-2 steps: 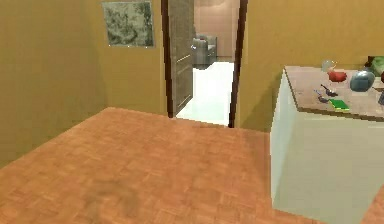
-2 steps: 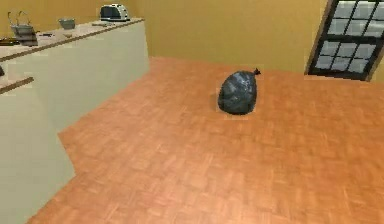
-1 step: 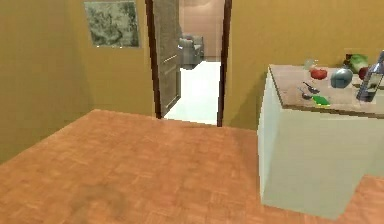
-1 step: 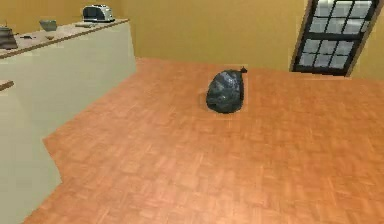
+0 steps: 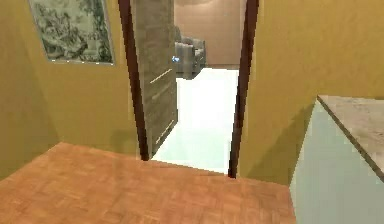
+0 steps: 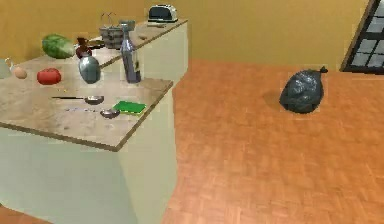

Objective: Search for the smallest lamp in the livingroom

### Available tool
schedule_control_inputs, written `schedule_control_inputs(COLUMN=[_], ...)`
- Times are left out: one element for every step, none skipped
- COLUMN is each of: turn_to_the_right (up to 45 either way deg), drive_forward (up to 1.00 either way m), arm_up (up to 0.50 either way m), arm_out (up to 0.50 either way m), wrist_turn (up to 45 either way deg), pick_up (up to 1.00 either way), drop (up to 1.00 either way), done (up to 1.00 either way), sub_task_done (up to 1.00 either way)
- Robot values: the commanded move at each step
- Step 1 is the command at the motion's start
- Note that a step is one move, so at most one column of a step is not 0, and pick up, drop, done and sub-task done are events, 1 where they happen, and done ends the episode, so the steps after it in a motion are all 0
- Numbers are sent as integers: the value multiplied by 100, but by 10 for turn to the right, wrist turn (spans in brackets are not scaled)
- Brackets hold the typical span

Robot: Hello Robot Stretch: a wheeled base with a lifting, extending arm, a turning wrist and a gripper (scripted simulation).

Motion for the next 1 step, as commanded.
schedule_control_inputs(turn_to_the_right=[0], drive_forward=[100], arm_up=[0], arm_out=[0], wrist_turn=[0], pick_up=[0], drop=[0], done=[0], sub_task_done=[0])
